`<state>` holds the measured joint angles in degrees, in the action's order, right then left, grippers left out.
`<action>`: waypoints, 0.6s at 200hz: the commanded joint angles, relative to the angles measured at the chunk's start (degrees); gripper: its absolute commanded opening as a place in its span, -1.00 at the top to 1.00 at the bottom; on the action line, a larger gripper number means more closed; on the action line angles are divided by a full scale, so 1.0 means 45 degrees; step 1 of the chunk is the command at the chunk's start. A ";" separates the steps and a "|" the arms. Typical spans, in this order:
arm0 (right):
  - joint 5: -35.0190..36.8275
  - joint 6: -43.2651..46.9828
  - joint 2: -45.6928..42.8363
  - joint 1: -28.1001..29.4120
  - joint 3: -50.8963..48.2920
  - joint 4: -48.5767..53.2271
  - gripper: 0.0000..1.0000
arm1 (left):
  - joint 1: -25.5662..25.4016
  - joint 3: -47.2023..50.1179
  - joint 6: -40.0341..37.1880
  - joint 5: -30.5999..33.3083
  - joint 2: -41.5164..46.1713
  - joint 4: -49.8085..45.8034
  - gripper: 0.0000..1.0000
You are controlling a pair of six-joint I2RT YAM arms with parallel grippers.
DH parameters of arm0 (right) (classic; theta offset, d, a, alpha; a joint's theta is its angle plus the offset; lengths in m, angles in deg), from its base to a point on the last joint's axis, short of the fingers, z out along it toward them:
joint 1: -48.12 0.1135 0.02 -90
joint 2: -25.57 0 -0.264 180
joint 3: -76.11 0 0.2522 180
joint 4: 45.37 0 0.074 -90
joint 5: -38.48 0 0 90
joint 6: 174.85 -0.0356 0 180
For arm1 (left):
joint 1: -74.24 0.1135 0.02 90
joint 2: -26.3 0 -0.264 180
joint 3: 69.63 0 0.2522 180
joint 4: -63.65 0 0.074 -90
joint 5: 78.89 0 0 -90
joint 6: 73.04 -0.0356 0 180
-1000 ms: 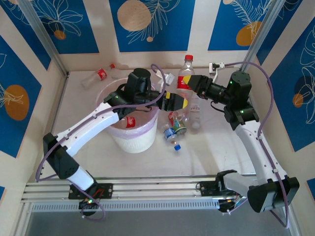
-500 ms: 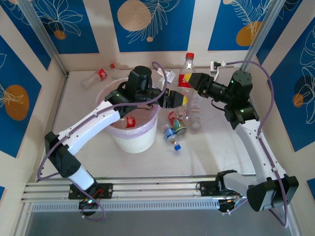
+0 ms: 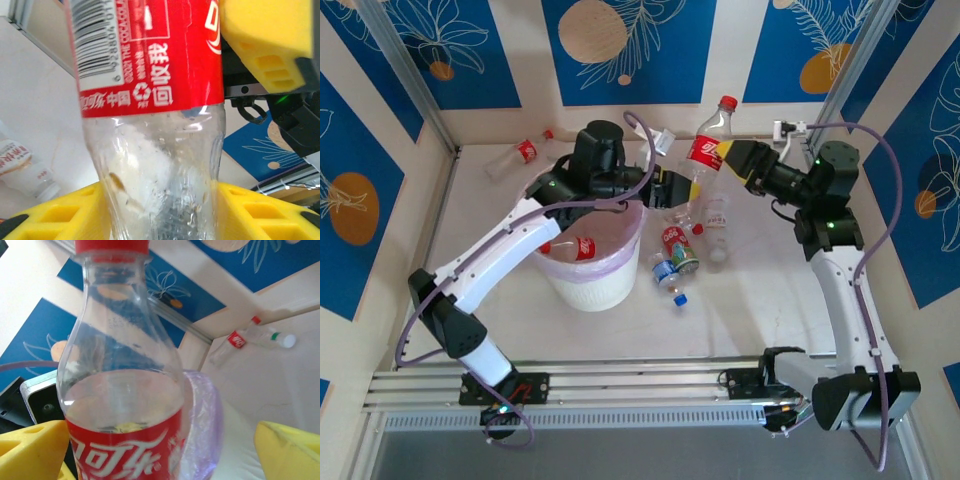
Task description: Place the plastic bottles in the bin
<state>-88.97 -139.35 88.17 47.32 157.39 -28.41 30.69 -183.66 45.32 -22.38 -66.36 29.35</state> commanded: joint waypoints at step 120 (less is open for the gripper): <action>-0.0936 0.1097 0.0252 -0.1999 -0.0377 0.1521 -0.88 | 0.3340 0.1219 -0.4188 0.4510 0.4848 -0.7974 0.16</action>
<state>-91.88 -136.92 89.75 38.95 154.29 -23.90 44.86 -180.01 32.84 -8.50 -44.75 3.32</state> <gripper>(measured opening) 0.941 0.438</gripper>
